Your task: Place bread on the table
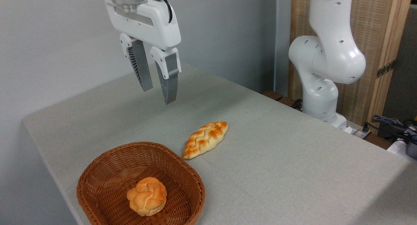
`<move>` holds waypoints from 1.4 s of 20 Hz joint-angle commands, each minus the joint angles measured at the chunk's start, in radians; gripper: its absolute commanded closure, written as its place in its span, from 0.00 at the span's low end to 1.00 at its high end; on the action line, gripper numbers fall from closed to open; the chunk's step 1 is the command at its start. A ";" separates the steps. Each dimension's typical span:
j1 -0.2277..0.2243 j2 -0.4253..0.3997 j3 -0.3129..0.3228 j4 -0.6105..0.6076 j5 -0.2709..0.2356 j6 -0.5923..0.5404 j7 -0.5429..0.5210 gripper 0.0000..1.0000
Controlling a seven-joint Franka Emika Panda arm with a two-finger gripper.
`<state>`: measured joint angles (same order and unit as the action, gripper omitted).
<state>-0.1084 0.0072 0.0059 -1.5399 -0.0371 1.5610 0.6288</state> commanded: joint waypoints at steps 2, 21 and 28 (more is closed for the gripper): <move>0.004 0.002 0.006 0.020 -0.015 -0.042 0.025 0.00; -0.007 0.007 0.068 -0.104 -0.038 0.302 0.037 0.00; -0.010 0.108 0.080 -0.180 0.034 0.409 0.037 0.00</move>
<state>-0.1069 0.0752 0.0746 -1.7001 -0.0552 1.9441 0.6527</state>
